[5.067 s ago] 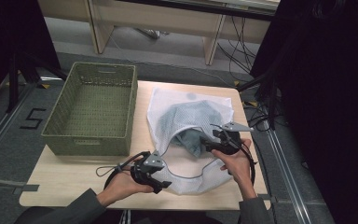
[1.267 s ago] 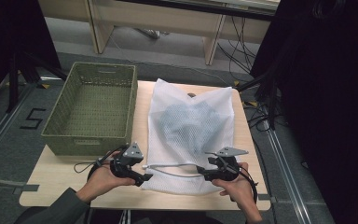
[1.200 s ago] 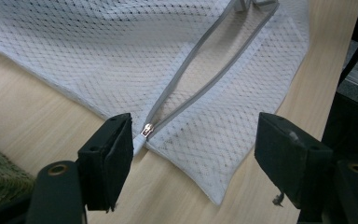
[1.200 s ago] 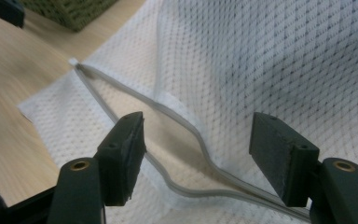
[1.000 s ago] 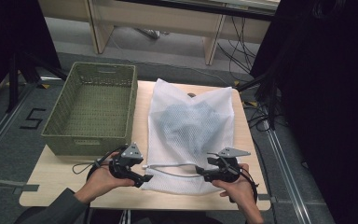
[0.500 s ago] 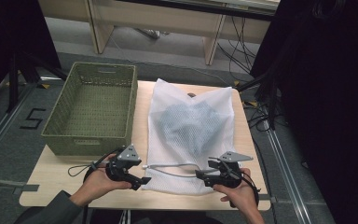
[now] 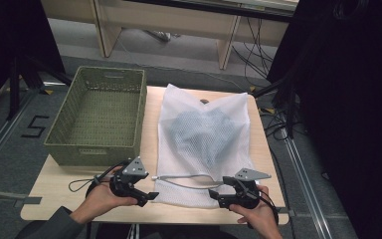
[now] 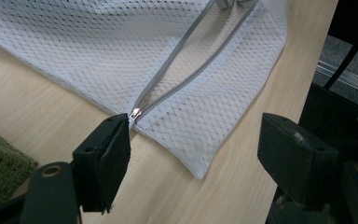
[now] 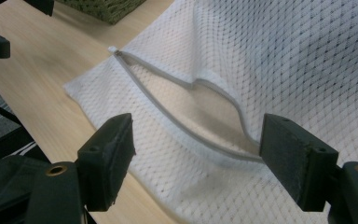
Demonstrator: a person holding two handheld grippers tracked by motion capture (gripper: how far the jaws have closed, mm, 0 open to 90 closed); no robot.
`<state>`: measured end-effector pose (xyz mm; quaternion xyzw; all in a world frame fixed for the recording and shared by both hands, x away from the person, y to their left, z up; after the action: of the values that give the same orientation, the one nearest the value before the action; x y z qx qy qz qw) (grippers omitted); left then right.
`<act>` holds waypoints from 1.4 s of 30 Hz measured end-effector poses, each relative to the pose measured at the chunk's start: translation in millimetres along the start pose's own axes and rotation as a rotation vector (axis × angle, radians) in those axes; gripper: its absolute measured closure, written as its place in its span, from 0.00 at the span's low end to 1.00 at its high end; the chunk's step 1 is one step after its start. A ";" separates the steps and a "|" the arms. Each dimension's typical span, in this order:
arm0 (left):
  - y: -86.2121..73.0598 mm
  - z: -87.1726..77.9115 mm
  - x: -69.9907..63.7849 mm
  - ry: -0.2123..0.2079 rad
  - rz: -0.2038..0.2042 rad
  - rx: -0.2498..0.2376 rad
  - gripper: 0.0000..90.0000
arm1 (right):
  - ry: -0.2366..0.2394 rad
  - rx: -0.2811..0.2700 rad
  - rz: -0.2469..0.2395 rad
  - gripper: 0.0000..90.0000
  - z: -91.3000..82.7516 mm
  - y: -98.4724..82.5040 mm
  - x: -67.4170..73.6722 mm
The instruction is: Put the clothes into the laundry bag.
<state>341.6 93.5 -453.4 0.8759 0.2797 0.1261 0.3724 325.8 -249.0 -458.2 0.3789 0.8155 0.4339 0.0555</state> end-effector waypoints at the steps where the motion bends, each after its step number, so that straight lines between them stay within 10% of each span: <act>1: -0.7 -0.8 -1.0 0.000 -0.011 0.003 0.28 | 0.006 0.003 -0.011 0.30 -0.7 -0.3 -0.3; 24: -13.3 -14.7 -25.1 -0.001 0.013 -0.005 0.28 | -0.018 0.042 0.014 0.28 -20.0 -25.6 22.1; 42: -14.6 -9.2 -24.4 0.016 0.029 0.017 0.28 | -0.060 0.077 -0.076 0.28 -21.4 -29.7 22.8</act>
<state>312.0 92.9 -457.9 0.8819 0.2712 0.1360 0.3608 283.8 -258.0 -461.8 0.3624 0.8434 0.3882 0.0815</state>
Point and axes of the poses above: each handheld gripper's, and its own axes: z roughly forward along the jaws, y roughly out of its top, x roughly to its left, the point moved 1 cm from there along z, roughly forward along the jaws, and after that the axes turned 7 degrees about y, right-handed, at the moved point
